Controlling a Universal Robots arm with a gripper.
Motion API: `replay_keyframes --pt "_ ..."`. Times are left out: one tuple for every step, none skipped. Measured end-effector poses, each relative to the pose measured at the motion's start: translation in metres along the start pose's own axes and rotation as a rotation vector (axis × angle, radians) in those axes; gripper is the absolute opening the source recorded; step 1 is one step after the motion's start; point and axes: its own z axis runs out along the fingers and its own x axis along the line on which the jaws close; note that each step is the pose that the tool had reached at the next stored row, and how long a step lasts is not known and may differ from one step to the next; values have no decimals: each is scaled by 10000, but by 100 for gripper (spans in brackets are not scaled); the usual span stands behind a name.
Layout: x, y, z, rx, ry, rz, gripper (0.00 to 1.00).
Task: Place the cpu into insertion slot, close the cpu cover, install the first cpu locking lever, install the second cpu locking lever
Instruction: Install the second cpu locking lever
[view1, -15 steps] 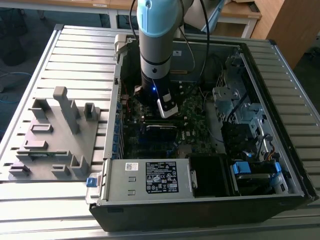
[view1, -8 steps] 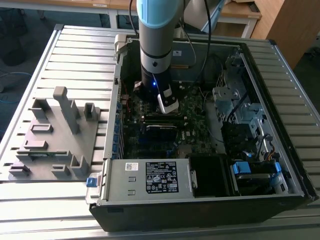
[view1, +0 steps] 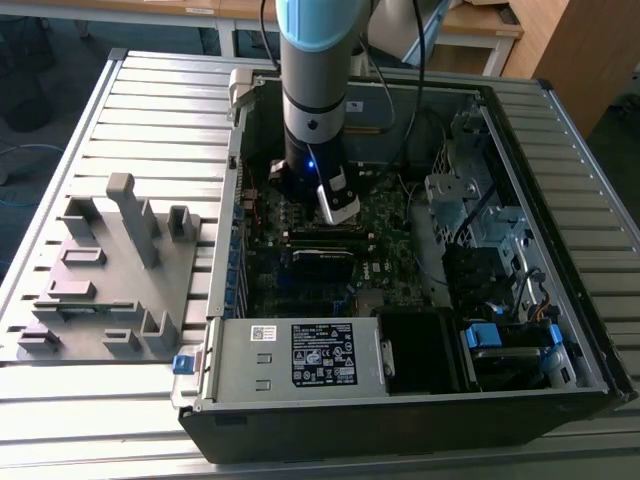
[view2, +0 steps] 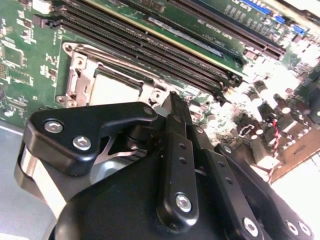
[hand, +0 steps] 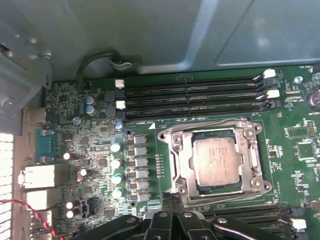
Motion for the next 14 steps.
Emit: replay_keyframes --pt "-16 2 1 0 0 0 10" --pt "-35 4 2 0 0 1 10" --pt "-55 7 3 0 0 0 10" --pt "-75 9 5 -1 0 0 10" --pt "-91 12 6 0 0 -1 10" --pt "-103 14 6 0 0 -1 10" --pt "-109 21 8 3 0 0 10" --pt "-111 33 11 7 -1 1 10" --pt "-112 49 14 15 -2 1 10" --pt "-113 69 19 24 -2 -1 10" --pt "-112 88 23 37 -4 -1 10" --pt "-111 108 27 56 -6 -2 10" --pt "-111 129 32 79 -8 -3 10" --pt "-111 149 36 107 -11 -5 10"
